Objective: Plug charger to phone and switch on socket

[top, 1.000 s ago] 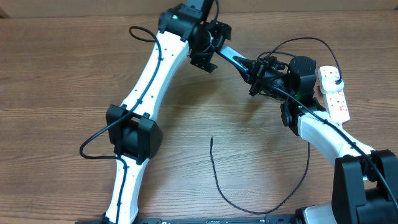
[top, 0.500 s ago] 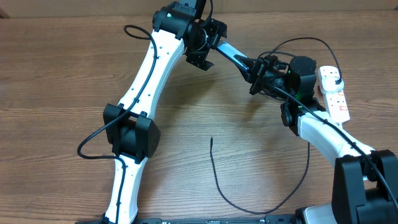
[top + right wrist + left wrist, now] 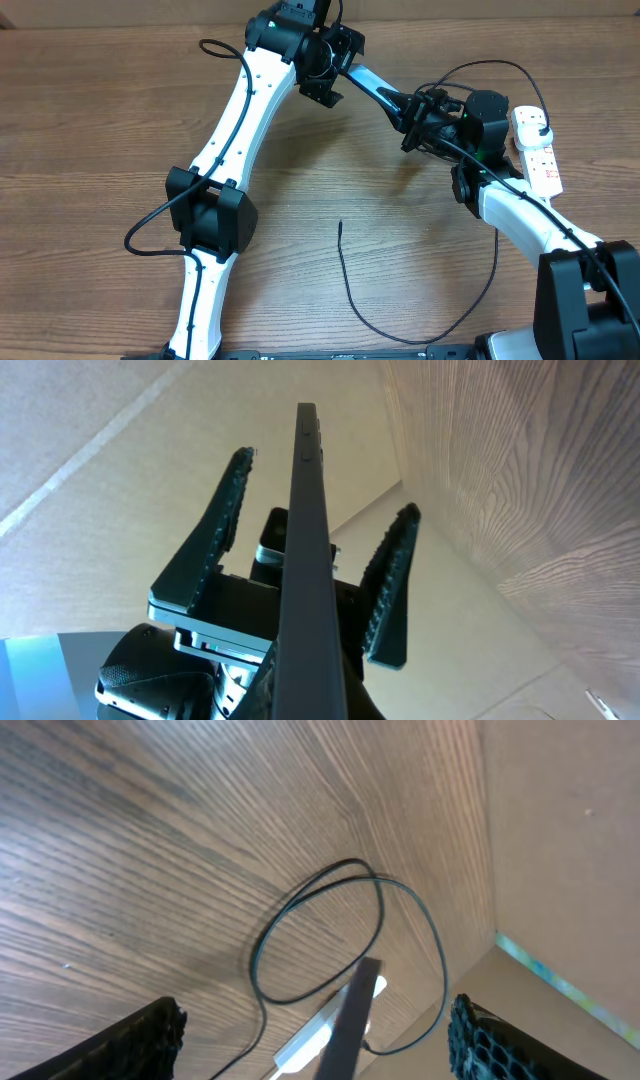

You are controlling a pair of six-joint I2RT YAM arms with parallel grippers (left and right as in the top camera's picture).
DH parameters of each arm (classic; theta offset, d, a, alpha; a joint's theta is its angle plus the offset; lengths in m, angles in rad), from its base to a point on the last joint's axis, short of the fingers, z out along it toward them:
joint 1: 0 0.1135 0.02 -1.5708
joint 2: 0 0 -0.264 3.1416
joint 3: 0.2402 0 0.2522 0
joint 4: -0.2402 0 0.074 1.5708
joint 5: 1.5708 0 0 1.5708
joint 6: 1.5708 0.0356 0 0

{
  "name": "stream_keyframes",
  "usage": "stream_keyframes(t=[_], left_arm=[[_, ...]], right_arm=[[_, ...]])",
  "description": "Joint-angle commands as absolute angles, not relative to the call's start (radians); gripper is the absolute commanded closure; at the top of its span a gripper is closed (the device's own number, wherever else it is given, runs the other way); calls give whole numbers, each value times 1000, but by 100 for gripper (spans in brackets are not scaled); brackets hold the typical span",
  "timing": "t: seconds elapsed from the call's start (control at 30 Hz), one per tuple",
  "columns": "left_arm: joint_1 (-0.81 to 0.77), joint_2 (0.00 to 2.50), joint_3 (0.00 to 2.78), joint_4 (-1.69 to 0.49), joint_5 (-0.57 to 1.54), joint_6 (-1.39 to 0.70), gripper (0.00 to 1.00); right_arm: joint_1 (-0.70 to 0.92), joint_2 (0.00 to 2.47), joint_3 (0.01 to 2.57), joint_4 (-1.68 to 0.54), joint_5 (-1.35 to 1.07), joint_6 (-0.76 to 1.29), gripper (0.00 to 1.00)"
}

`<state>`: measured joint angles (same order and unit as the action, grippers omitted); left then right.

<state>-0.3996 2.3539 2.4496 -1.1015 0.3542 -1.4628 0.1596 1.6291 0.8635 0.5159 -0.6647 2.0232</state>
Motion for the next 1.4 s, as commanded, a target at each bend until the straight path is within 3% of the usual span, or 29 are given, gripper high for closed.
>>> stream_keyframes(t=[0.0,0.13,0.5,0.7,0.97,1.03,1.13,1.37], left_arm=[[-408,2341,2477,-1097,337,-1443,16],[-410,2341,2477,-1096,337,-1443,23],[-440,2342,2476,-1095,309,-1443,23],[-441,2342,2476,-1095,307,-1443,34],[-441,2342,2476,-1095,307,-1443,35],[-441,2342,2476,-1093,307,-1444,30],[-435,2342,2476,-1073,307,-1448,0],[-391,2342,2477,-1014,350,-1446,0]], right_arm=[[162,1622,883,543,-658,2162,96],[162,1622,884,550,-657,2162,96],[162,1622,884,587,-674,2162,96],[162,1622,884,587,-675,2162,96],[162,1622,884,586,-674,2162,96],[162,1622,884,585,-673,2162,96],[162,1622,884,568,-670,2162,96],[162,1622,884,480,-664,2162,96]])
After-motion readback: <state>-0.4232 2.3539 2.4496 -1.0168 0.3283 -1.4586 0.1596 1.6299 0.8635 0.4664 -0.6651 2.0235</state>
